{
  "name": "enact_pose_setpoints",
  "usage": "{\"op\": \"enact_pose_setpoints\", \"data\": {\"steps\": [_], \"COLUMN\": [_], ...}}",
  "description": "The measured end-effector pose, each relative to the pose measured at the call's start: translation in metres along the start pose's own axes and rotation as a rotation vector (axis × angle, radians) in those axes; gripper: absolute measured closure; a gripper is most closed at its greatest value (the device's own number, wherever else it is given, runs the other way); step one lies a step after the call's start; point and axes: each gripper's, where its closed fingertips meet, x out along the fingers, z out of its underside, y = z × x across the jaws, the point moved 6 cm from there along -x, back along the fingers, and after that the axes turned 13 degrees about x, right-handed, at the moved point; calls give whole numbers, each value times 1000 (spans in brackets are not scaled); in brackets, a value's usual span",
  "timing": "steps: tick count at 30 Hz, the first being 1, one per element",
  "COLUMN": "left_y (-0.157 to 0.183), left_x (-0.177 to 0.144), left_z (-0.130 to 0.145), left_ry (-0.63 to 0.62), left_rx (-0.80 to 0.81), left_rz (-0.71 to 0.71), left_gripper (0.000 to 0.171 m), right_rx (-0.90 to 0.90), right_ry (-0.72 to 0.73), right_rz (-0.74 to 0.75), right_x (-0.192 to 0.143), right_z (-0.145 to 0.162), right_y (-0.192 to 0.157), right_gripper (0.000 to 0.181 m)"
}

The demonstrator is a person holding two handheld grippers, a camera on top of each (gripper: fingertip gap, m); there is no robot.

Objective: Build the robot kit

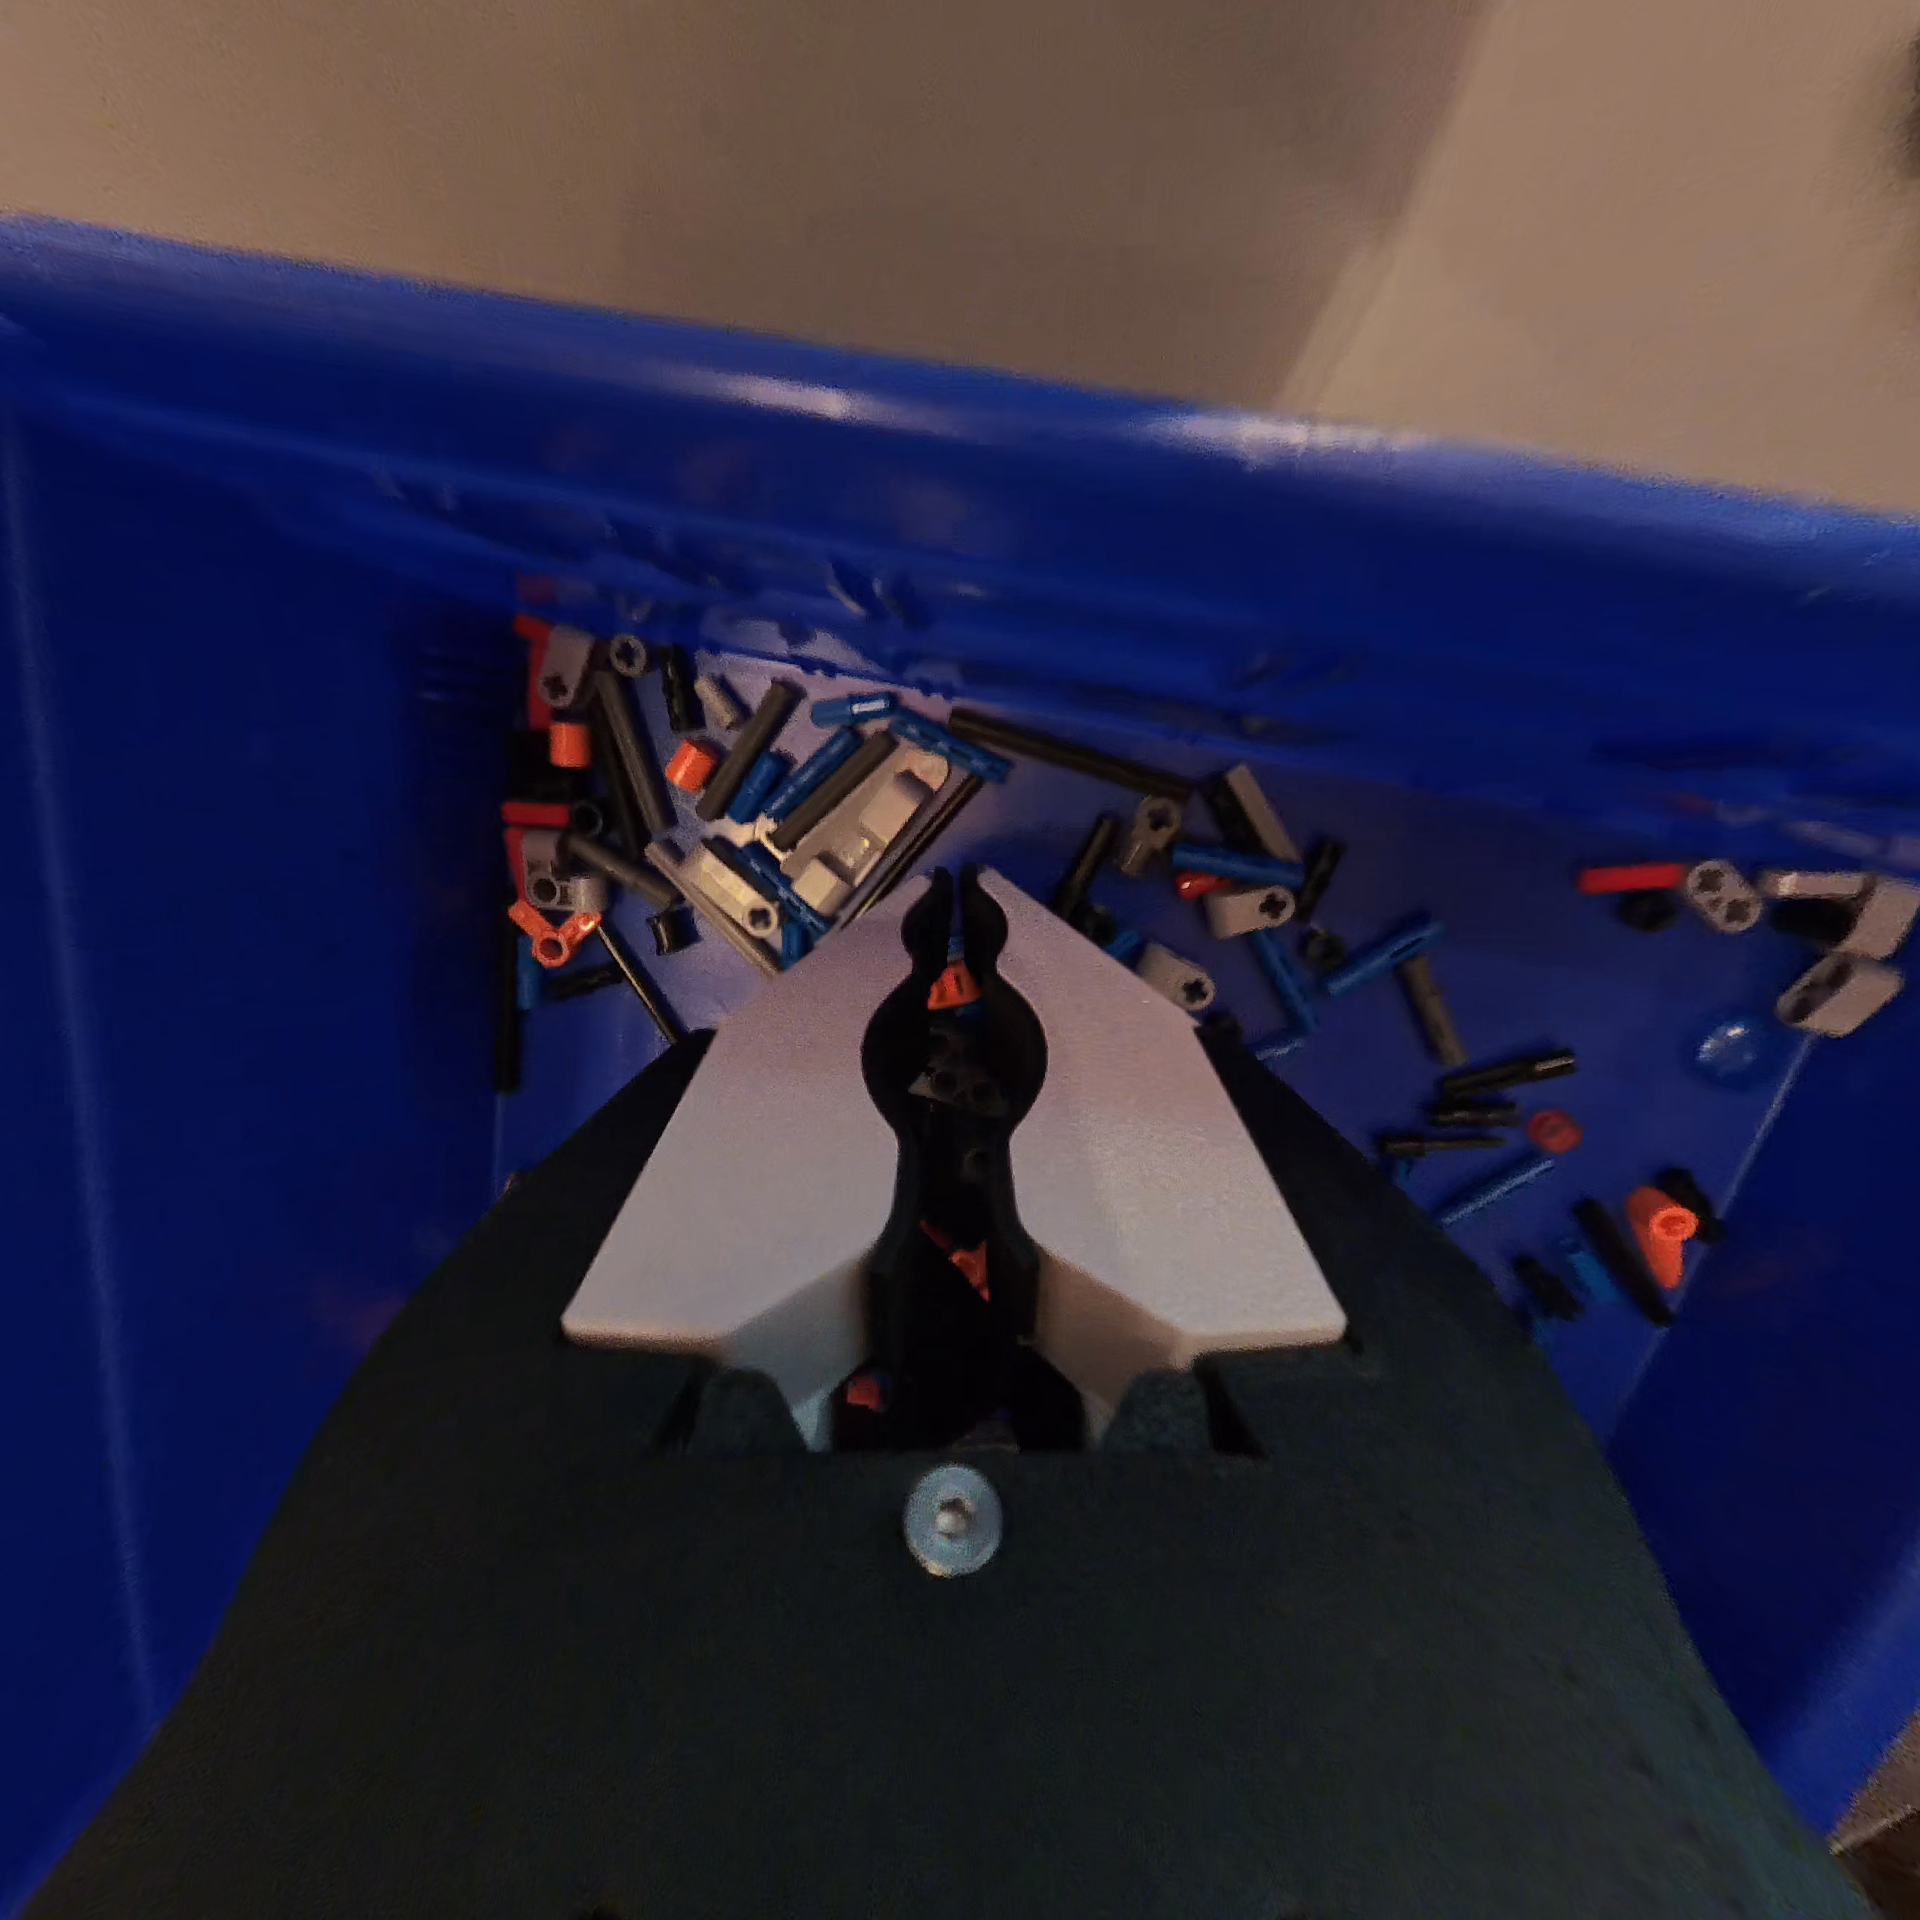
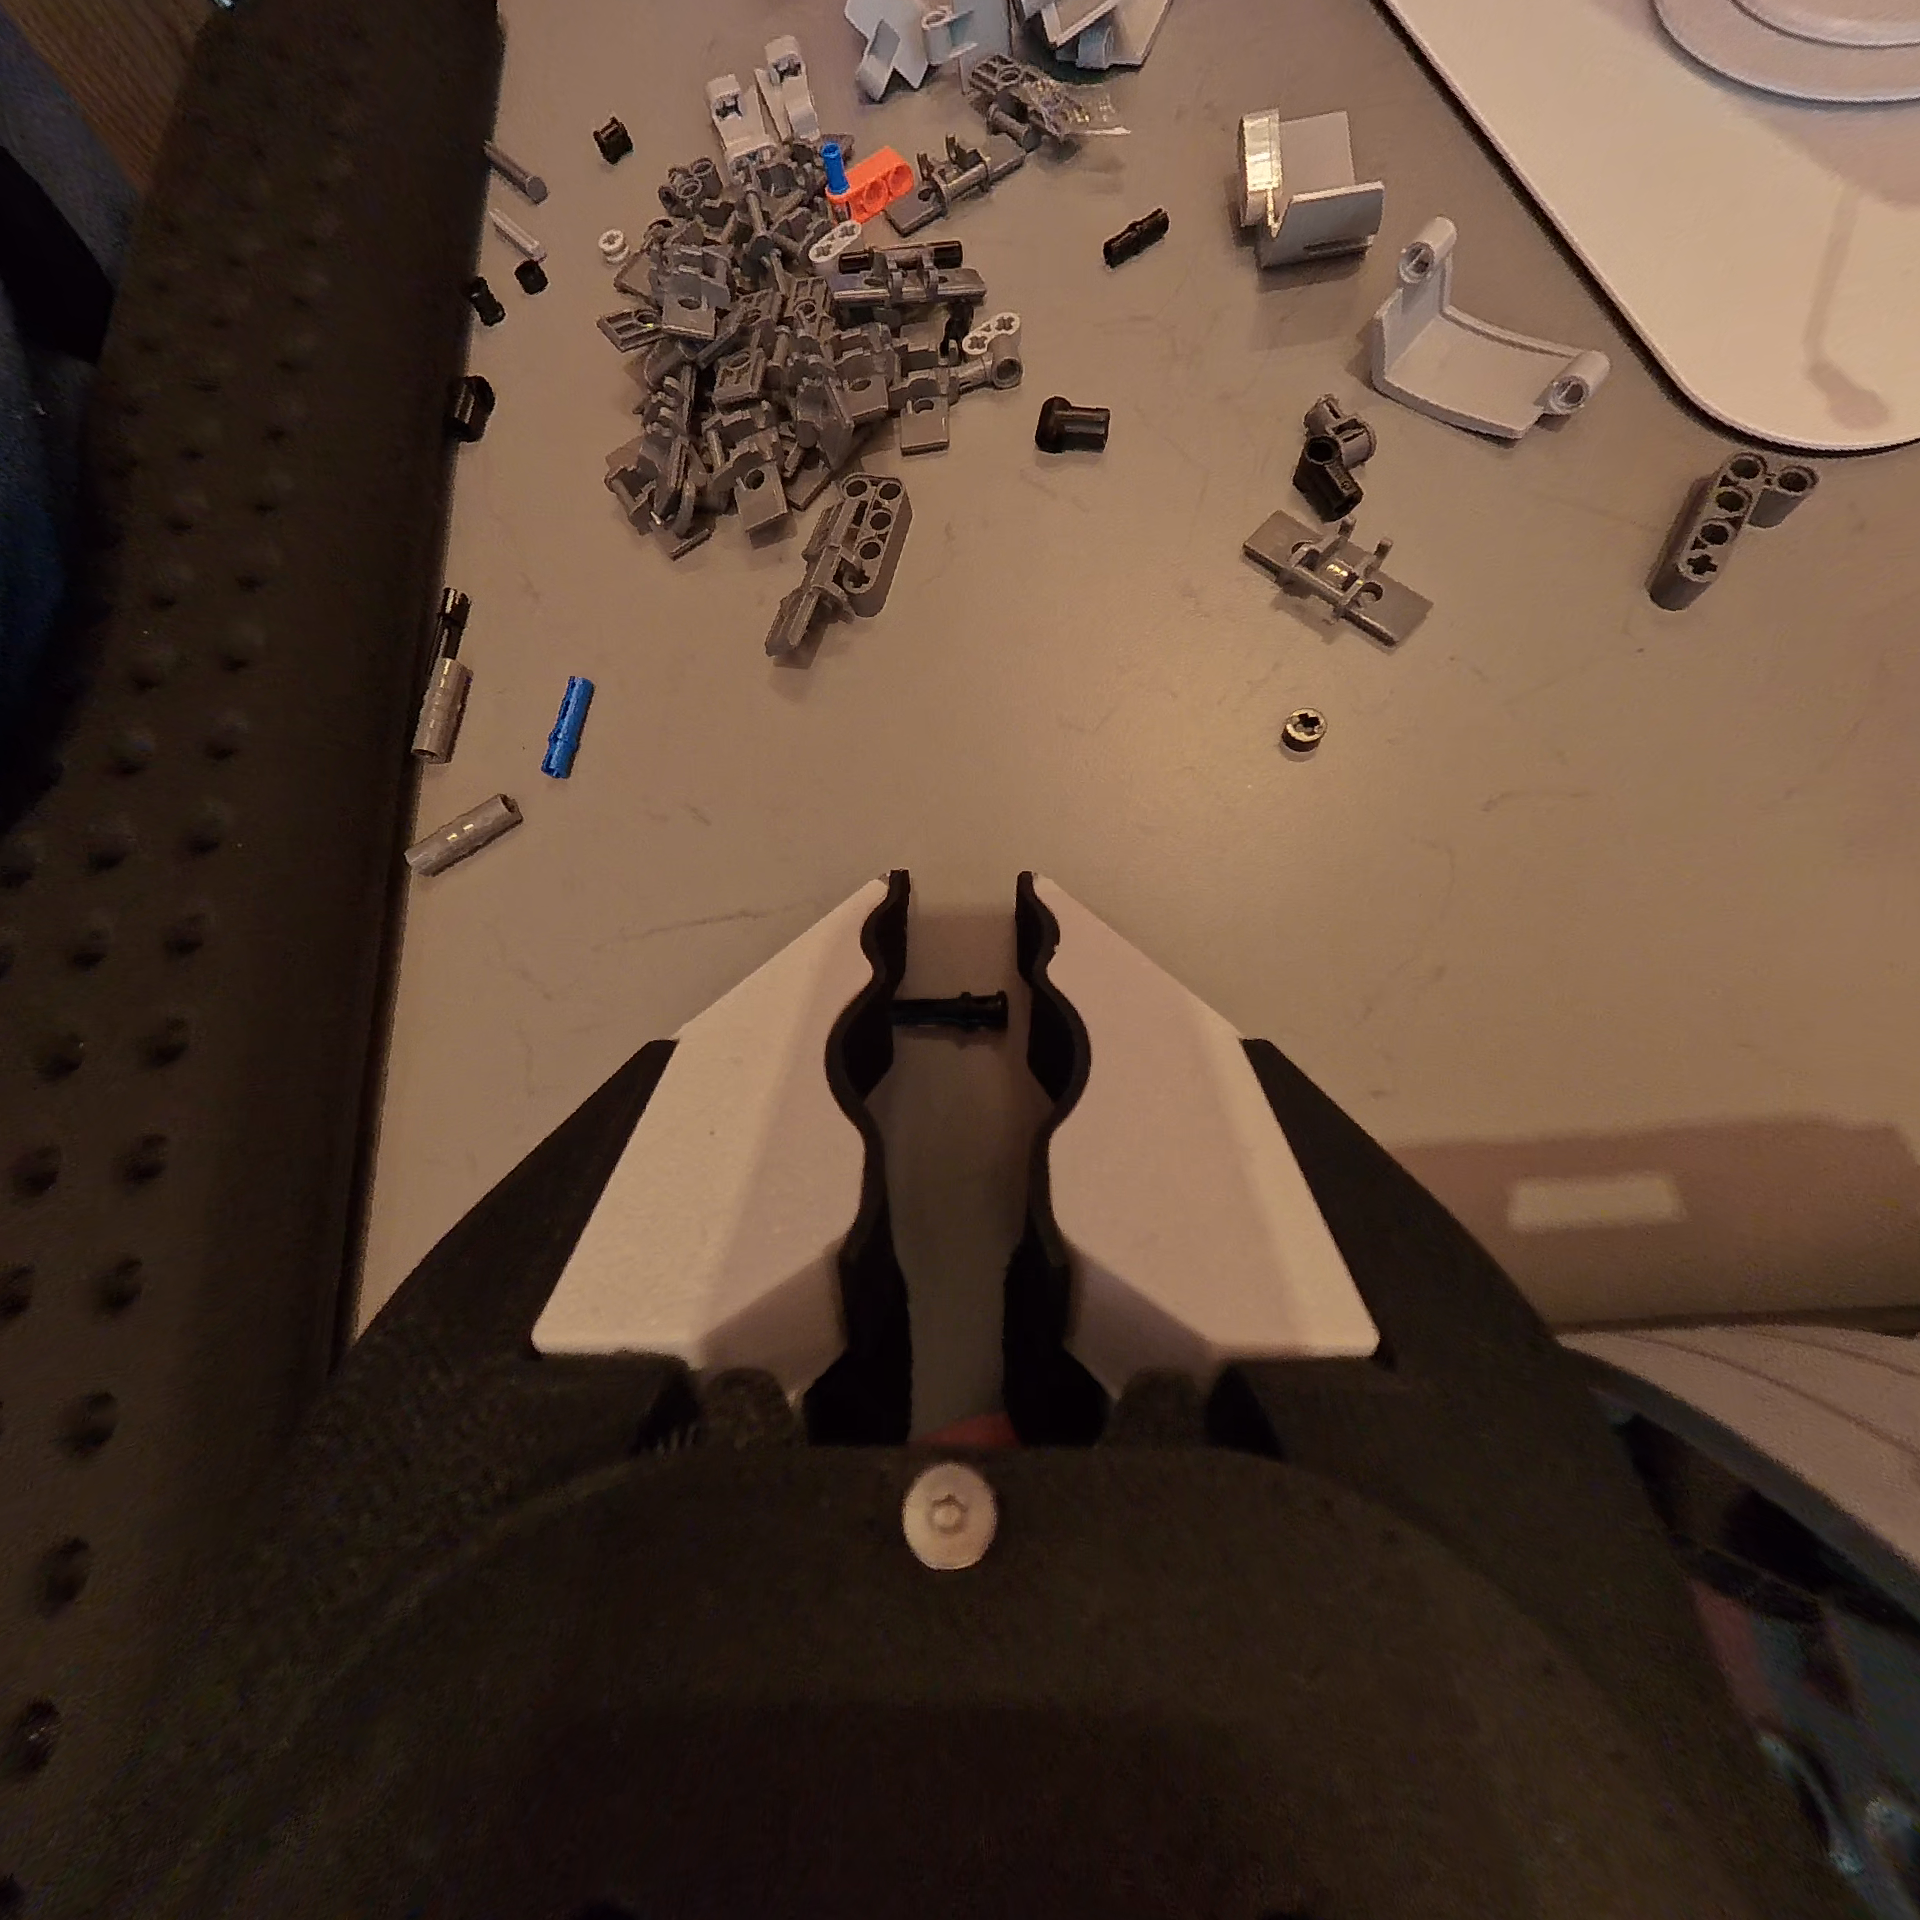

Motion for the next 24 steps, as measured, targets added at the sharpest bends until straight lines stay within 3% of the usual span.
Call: {"op": "enact_pose_setpoints", "data": {"steps": [4, 12, 17, 24], "left_y": [2, 7, 9, 16], "left_x": [0, 15, 13, 6], "left_z": [-15, -21, -15, -13], "left_ry": [73, 67, -8, -12], "left_rx": [-83, -202, -152, -56], "left_rz": [43, 90, 47, 11], "left_gripper": [164, 157, 164, 167], "right_rx": [1, -4, -10, -15], "right_ry": [-1, 1, 1, 3], "right_rz": [0, -1, -3, -6], "right_x": [0, 0, 0, -1], "right_z": [0, 0, 0, 0], "right_y": [0, -1, -1, -2], "right_gripper": [163, 162, 162, 162]}}
